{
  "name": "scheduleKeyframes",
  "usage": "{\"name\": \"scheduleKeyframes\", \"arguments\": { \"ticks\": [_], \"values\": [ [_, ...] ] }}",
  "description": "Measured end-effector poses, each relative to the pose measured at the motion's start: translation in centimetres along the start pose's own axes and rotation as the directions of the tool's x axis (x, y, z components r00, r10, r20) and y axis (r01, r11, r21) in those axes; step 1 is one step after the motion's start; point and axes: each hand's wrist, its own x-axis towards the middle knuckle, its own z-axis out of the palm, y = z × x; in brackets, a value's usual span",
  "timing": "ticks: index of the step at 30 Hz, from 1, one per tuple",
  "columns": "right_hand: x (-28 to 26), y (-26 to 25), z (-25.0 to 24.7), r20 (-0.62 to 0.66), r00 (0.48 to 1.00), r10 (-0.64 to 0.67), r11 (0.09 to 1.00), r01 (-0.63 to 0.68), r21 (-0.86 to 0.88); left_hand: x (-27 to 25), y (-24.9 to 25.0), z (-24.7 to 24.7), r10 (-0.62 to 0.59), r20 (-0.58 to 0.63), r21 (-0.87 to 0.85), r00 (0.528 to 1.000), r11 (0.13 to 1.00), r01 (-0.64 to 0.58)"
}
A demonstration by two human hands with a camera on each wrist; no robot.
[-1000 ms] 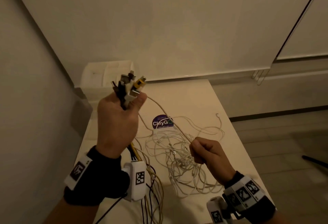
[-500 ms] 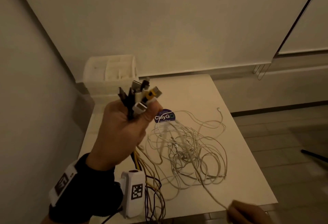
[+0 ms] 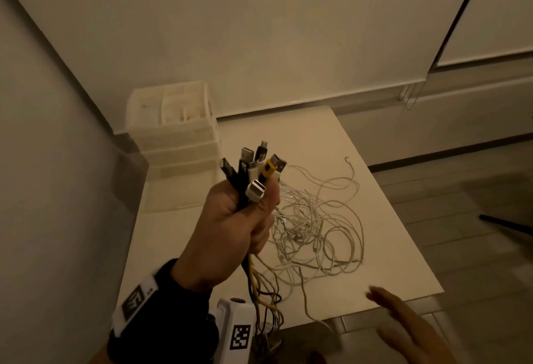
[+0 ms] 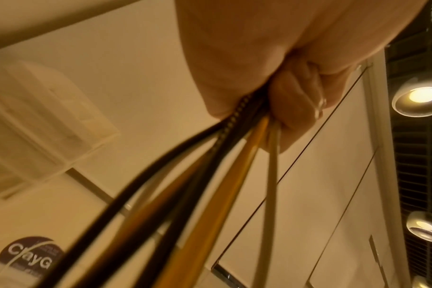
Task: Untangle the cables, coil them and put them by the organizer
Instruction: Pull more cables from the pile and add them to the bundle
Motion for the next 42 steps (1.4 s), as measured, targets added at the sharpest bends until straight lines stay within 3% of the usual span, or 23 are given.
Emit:
{"name": "scheduleKeyframes", "arguments": {
  "ticks": [3,5,7,12,18,23,26,31,35,36,38,40,42],
  "values": [
    [3.3,-5.9,3.2,0.224,0.952,-0.208,0.974,0.223,-0.043,-0.5,-0.7,1.0,-0.014,0.044,-0.017,0.999,1.000,0.014],
    [5.3,-7.7,6.4,0.322,0.882,-0.344,0.933,0.359,0.014,-1.0,-0.9,1.5,-0.016,0.047,-0.032,0.999,0.999,0.018],
    [6.6,-9.1,8.1,0.354,0.859,-0.369,0.926,0.374,0.057,-1.6,-1.0,1.4,-0.026,0.030,-0.050,0.999,0.998,0.027],
    [7.2,-4.6,11.8,0.423,0.886,-0.190,0.981,0.193,0.036,-3.0,-0.4,-1.0,-0.024,-0.056,-0.216,0.998,0.976,0.011],
    [8.0,3.3,13.5,0.593,0.805,0.007,0.985,0.095,-0.141,-4.5,0.0,-2.2,-0.002,-0.135,-0.330,0.991,0.943,-0.043],
    [8.4,8.1,13.7,0.610,0.759,0.228,0.942,-0.014,-0.335,-4.8,0.6,-3.3,0.011,-0.156,-0.341,0.988,0.938,-0.064],
    [9.0,8.3,14.6,0.618,0.751,0.233,0.916,0.043,-0.398,-5.3,-0.4,-2.8,-0.010,-0.183,-0.342,0.983,0.938,-0.054],
    [9.3,7.5,15.2,0.592,0.782,0.196,0.922,0.059,-0.384,-4.9,0.5,-3.9,0.009,-0.251,-0.345,0.968,0.933,-0.098],
    [9.6,5.7,11.8,0.689,0.706,0.162,0.971,0.009,-0.237,-5.1,0.2,-4.0,0.002,-0.245,-0.324,0.969,0.942,-0.084],
    [9.8,5.5,10.7,0.670,0.724,0.163,0.981,-0.049,-0.186,-5.2,-0.1,-3.9,0.002,-0.243,-0.316,0.970,0.945,-0.082],
    [10.7,6.3,9.5,0.517,0.833,0.197,0.978,-0.132,-0.160,-5.1,-0.5,-3.8,-0.004,-0.247,-0.314,0.969,0.946,-0.076],
    [12.3,7.3,9.4,0.277,0.933,0.228,0.933,-0.129,-0.335,-4.9,-0.8,-3.7,-0.009,-0.244,-0.322,0.970,0.944,-0.072],
    [14.0,8.2,10.4,0.140,0.941,0.309,0.797,-0.176,-0.577,-4.6,-1.1,-3.5,-0.013,-0.247,-0.324,0.969,0.944,-0.069]
  ]
}}
